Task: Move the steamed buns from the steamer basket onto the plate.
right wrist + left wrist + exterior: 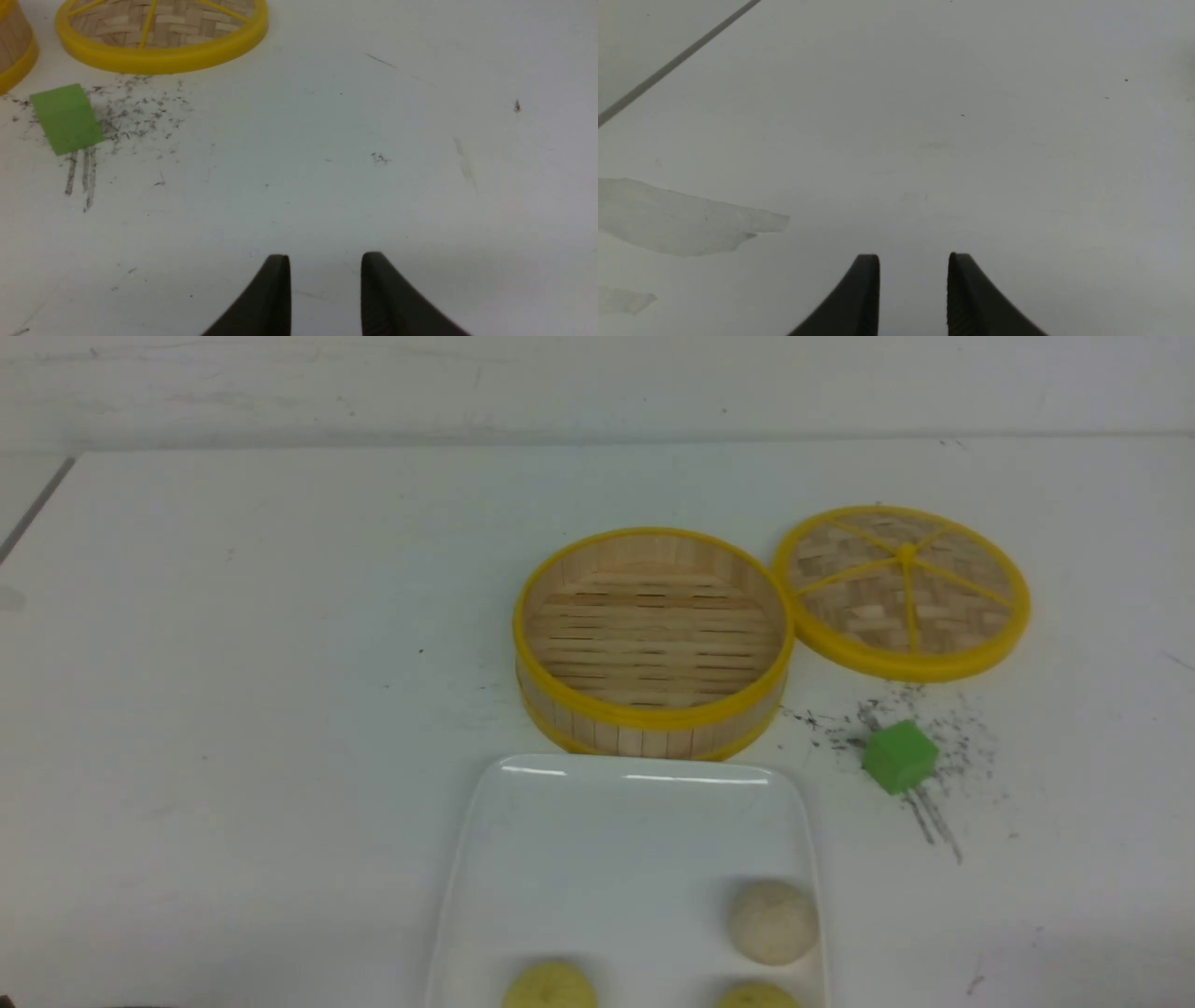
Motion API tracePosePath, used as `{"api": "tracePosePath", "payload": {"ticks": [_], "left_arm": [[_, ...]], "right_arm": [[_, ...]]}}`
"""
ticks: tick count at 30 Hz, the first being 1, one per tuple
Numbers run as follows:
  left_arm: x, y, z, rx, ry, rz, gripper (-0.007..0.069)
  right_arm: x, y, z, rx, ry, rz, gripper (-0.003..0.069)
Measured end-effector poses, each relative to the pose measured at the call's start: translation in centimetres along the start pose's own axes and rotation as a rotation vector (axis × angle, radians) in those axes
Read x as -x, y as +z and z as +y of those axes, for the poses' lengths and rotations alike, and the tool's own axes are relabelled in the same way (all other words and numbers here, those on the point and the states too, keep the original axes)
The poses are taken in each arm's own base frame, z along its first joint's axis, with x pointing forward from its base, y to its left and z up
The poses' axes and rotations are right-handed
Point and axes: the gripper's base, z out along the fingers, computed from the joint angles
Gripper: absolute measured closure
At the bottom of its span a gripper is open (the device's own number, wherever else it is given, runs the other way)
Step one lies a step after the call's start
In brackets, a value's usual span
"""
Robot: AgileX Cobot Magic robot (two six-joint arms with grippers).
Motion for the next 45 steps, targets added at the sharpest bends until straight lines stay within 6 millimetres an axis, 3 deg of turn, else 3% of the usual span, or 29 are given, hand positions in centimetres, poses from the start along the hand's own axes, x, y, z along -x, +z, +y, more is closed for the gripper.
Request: {"api": "tracePosePath", "payload": {"ticks": [33, 45], "left_arm": [[-0.03, 0.0, -0.09, -0.009, -0.033, 0.003, 0.0384], [-0.13, -0.04, -0.84, -0.093, 0.119, 0.008, 0.0384]], "right_arm": [[0.01, 0.0, 0.0, 0.0, 0.0, -0.001, 0.0419], [0.01, 0.0, 0.0, 0.0, 0.0, -0.001, 0.0419]]}}
